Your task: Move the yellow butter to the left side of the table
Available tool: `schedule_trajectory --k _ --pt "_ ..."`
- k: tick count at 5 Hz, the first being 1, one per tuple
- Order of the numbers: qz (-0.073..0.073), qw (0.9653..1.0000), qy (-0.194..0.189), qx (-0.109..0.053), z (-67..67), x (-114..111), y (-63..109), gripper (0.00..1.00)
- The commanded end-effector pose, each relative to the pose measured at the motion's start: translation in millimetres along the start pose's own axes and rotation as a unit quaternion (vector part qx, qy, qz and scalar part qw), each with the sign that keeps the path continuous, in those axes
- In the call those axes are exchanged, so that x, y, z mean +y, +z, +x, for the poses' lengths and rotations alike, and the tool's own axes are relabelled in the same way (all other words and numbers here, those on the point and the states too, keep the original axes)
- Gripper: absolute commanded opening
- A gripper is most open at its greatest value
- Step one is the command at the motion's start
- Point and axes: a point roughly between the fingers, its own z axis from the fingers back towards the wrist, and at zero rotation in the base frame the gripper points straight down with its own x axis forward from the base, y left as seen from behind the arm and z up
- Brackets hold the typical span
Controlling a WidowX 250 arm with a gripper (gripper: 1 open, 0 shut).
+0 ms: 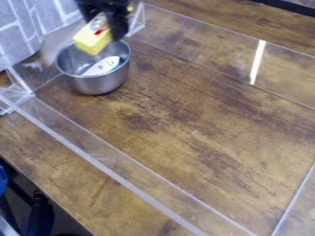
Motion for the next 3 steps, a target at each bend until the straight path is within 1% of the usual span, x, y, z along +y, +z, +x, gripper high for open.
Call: schedule_trajectory --k 1,2,3 --pt "0.019 0.9998 0.005 0.004 -12.4 28.7 -18.9 0.0" --pt "0.029 0.999 0.009 0.034 -28.3 34.4 -47.4 0.0" --pt "0.024 0.9991 0.004 0.034 -26.0 29.4 -49.9 0.0"
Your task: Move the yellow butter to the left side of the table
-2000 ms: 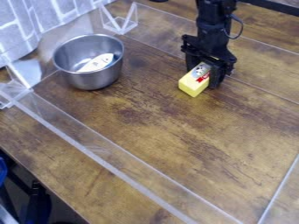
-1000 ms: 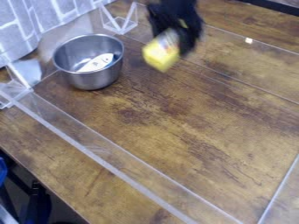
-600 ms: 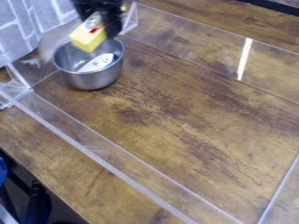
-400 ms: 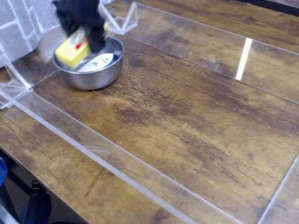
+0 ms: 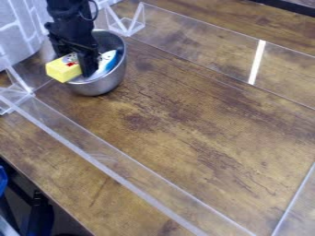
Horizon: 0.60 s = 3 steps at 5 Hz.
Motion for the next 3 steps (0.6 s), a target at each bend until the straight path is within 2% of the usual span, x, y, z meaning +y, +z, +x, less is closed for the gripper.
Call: schedule_trajectory --k 1,2,3 --pt "0.009 0.9999 0.002 -0.008 5.4 1.2 0.6 0.0" --pt "0.011 0.9999 0.003 0.006 3.7 -3.3 -11.0 0.0" --pt "0.016 0.9995 0.004 0.026 0.2 -4.1 -28.7 0.0"
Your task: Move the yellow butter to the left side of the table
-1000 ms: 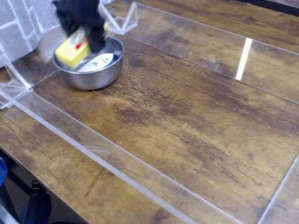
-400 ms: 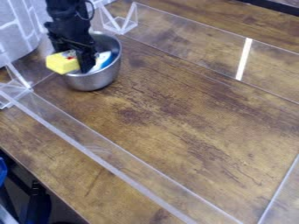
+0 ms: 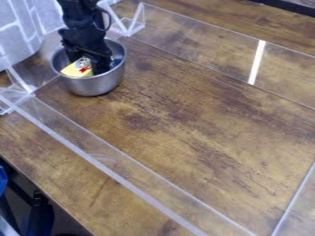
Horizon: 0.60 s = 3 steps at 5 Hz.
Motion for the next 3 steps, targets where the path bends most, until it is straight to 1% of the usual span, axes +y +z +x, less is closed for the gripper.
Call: schedule_trajectory --k 1,3 --pt "-0.002 0.9999 0.001 0.014 -5.6 -2.9 -9.3 0.0" --pt "-0.001 0.9996 0.004 0.028 -8.3 -4.9 -20.9 0.0"
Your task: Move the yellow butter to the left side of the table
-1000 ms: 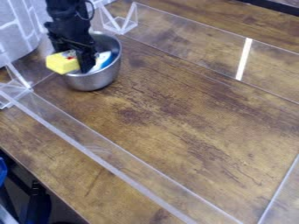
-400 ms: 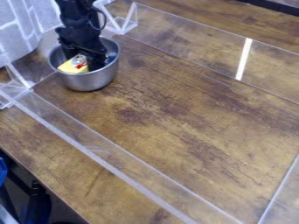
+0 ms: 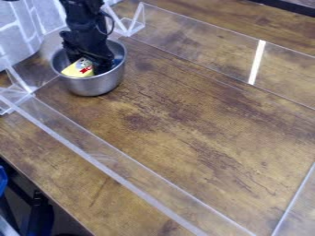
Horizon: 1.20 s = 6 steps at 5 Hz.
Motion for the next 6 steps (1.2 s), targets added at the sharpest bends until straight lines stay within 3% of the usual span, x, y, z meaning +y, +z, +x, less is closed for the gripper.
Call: schedule_trajectory --k 1,4,5,6 --pt "-0.008 0.9996 0.003 0.026 -9.7 -4.6 -19.0 0.0" --pt "-0.009 0.9988 0.015 0.046 -13.3 -8.5 -27.5 0.0" --pt "-0.015 0.9989 0.017 0.041 -11.2 -9.1 -19.5 1.0" --pt "-0.022 0.9989 0.02 0.034 -8.8 -9.5 -10.1 1.0"
